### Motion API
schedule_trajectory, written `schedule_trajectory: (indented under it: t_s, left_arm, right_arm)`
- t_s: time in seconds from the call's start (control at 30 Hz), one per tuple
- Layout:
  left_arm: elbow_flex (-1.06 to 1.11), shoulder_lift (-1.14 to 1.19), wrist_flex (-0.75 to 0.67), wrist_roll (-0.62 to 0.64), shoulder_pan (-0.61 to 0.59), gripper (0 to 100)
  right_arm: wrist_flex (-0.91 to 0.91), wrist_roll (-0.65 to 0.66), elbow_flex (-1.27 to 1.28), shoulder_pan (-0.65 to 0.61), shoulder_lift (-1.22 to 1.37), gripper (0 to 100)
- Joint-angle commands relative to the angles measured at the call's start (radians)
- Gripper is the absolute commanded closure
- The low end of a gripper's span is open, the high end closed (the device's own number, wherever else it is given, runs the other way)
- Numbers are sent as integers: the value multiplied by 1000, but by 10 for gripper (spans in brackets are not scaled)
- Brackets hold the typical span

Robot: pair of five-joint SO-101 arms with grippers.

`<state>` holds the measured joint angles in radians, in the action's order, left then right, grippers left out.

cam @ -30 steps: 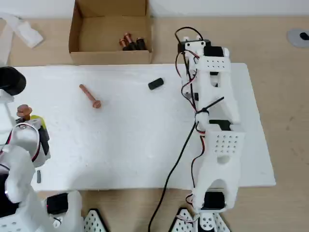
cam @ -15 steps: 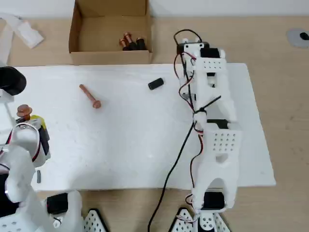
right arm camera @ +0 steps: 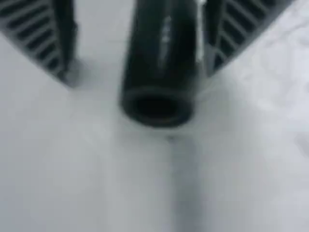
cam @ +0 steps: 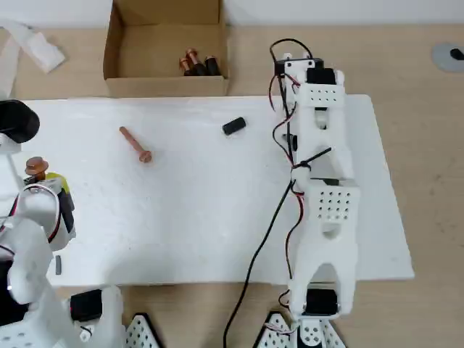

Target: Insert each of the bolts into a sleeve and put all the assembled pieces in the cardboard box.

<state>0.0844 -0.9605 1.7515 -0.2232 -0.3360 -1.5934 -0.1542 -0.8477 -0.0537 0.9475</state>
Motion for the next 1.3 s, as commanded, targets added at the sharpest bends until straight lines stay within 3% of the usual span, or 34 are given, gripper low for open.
schedule_trajectory:
  t_s: [0.0,0.5,0.7,0.83,1.07,1.27]
  left_arm:
    - [-2,-8,2,-2,15,996]
    - [-2,-8,2,-2,15,996]
    - [-9,-8,2,0,15,995]
    - [-11,-10,2,35,15,995]
    - [-11,-10,0,34,15,995]
    - [-2,-8,-35,54,17,995]
  right_arm:
    - [-20,-6,-68,-35,61,889]
    - [-87,0,-96,-36,62,968]
    - [-129,163,-133,-51,45,988]
    - [-196,195,-232,-56,-30,988]
    - [-196,256,-22,-88,-467,988]
    - [-183,324,355,-260,-1004,988]
